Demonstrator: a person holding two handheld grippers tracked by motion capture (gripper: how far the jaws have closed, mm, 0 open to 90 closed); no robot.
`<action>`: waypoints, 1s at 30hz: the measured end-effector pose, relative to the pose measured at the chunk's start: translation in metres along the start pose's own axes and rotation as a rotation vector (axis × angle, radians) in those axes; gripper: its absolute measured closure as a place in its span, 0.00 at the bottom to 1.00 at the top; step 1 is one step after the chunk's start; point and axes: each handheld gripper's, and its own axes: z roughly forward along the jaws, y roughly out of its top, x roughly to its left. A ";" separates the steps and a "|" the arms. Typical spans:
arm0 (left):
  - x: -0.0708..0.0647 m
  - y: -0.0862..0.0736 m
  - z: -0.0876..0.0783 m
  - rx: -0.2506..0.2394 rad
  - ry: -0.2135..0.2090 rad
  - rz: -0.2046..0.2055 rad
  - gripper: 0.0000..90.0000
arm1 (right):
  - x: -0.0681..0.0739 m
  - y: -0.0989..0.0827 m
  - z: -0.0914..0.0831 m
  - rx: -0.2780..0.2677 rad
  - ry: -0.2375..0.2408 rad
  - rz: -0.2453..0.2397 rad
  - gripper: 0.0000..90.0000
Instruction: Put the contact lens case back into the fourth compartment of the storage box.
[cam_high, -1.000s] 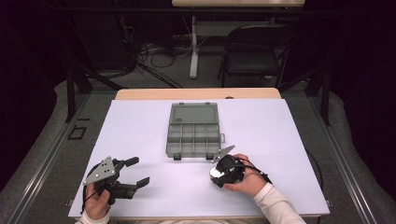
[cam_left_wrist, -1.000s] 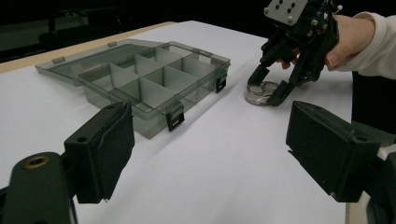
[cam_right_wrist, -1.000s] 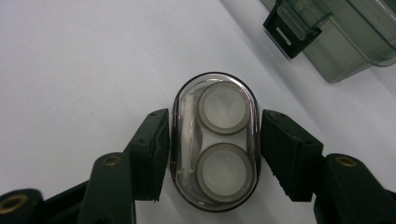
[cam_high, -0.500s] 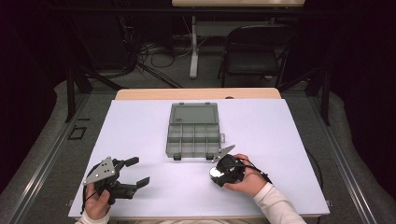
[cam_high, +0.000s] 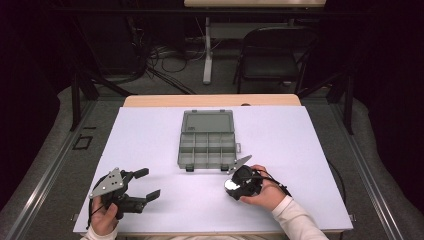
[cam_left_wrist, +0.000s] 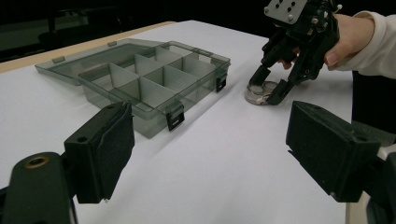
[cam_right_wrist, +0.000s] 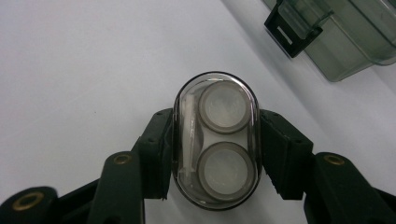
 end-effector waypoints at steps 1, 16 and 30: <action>0.000 0.000 0.000 0.000 0.000 -0.001 0.18 | 0.000 0.000 0.000 0.001 -0.001 0.004 0.54; 0.000 0.000 0.000 -0.001 -0.007 0.000 0.18 | -0.001 0.002 -0.008 -0.007 -0.012 0.031 0.54; 0.000 0.000 0.000 -0.001 -0.007 0.001 0.18 | -0.003 0.005 -0.022 -0.023 -0.038 0.055 0.54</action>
